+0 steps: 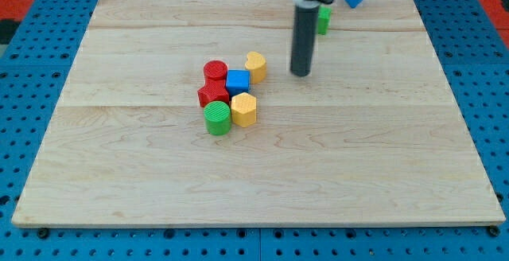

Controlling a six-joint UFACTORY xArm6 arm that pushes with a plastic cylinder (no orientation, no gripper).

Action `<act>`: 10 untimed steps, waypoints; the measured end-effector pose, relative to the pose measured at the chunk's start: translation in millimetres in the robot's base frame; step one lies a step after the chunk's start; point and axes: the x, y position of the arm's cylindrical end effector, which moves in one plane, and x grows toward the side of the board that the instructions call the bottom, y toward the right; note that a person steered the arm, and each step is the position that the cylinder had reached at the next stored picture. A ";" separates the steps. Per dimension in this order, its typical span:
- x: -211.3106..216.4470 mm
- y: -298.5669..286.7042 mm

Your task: Push green star towards left side

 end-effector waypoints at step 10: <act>-111.8 37.7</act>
